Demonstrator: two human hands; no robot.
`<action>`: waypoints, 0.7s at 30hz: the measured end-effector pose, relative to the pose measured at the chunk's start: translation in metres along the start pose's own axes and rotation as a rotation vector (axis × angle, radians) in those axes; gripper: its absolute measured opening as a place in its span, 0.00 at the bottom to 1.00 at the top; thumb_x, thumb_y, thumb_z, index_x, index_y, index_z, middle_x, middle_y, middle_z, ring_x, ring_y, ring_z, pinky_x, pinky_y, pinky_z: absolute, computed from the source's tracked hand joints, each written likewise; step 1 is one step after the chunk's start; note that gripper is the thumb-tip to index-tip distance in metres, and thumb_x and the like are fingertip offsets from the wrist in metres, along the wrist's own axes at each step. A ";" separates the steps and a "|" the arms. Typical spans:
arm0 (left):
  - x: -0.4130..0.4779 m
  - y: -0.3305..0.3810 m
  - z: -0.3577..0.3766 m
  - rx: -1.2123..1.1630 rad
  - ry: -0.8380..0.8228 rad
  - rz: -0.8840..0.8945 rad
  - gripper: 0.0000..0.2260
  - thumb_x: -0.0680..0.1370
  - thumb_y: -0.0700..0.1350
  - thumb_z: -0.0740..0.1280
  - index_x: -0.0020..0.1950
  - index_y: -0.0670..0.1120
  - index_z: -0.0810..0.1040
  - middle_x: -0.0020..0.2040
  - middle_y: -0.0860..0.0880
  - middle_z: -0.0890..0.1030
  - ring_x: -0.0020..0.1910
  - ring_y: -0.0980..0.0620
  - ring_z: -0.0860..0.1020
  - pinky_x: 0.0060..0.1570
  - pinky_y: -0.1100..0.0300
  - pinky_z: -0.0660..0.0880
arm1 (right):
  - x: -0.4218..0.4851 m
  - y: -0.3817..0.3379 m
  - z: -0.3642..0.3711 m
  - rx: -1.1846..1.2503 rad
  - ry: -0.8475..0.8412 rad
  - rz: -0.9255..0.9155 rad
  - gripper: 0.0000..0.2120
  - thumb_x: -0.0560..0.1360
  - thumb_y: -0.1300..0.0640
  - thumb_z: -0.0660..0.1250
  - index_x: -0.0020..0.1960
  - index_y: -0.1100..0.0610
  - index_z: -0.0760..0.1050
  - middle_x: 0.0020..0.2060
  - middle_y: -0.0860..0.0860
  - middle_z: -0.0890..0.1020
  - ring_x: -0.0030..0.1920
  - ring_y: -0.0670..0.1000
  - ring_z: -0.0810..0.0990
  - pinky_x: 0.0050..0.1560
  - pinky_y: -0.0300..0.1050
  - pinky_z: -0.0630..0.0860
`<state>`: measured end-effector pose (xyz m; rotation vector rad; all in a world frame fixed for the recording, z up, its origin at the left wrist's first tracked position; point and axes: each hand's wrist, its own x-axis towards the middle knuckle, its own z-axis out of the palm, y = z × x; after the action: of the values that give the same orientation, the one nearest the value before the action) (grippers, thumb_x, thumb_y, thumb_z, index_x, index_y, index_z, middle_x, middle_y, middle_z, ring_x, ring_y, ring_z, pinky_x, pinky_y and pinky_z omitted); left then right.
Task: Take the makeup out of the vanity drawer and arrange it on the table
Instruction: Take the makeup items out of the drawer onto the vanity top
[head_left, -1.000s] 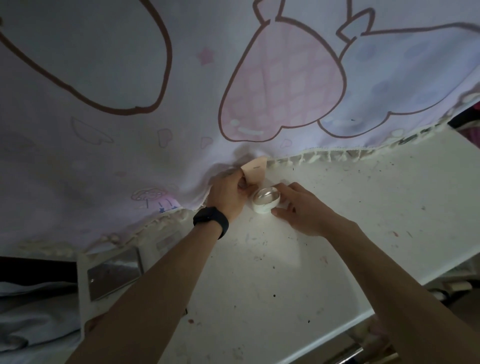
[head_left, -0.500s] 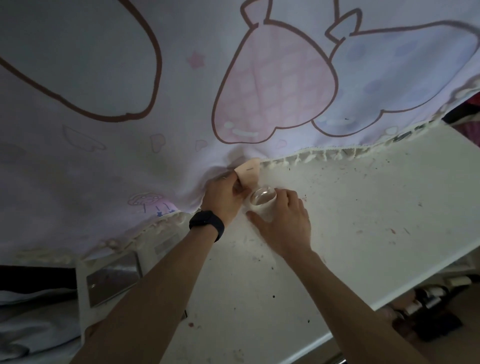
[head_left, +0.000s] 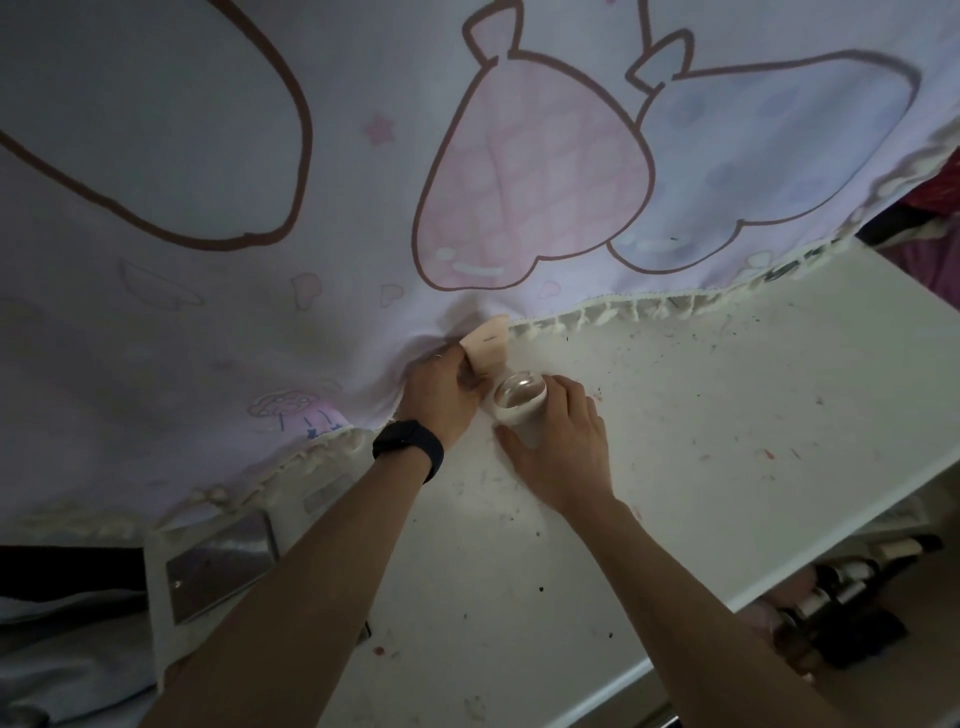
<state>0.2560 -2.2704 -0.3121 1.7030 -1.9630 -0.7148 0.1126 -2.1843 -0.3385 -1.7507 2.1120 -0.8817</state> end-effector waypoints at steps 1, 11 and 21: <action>-0.001 0.000 0.000 -0.010 -0.003 -0.008 0.05 0.74 0.43 0.71 0.47 0.51 0.76 0.37 0.58 0.78 0.37 0.63 0.77 0.37 0.72 0.71 | 0.001 -0.001 -0.002 0.000 -0.022 0.002 0.35 0.68 0.42 0.76 0.67 0.59 0.72 0.62 0.52 0.77 0.57 0.54 0.78 0.55 0.47 0.74; -0.071 0.016 -0.017 -0.181 0.065 -0.203 0.15 0.75 0.38 0.72 0.59 0.50 0.76 0.52 0.55 0.79 0.45 0.59 0.78 0.44 0.71 0.73 | -0.041 0.007 -0.060 0.242 -0.290 0.185 0.36 0.75 0.51 0.73 0.78 0.55 0.61 0.70 0.51 0.68 0.64 0.51 0.74 0.67 0.48 0.73; -0.264 0.105 0.059 -0.235 -0.086 0.111 0.12 0.79 0.42 0.68 0.59 0.56 0.76 0.51 0.57 0.79 0.47 0.59 0.76 0.44 0.69 0.74 | -0.247 0.129 -0.169 -0.179 -0.239 0.107 0.08 0.75 0.58 0.72 0.55 0.51 0.82 0.54 0.46 0.81 0.54 0.55 0.79 0.53 0.47 0.75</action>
<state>0.1762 -1.9926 -0.2887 1.4357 -1.9268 -0.9503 -0.0243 -1.8889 -0.3276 -1.7095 2.1542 -0.4423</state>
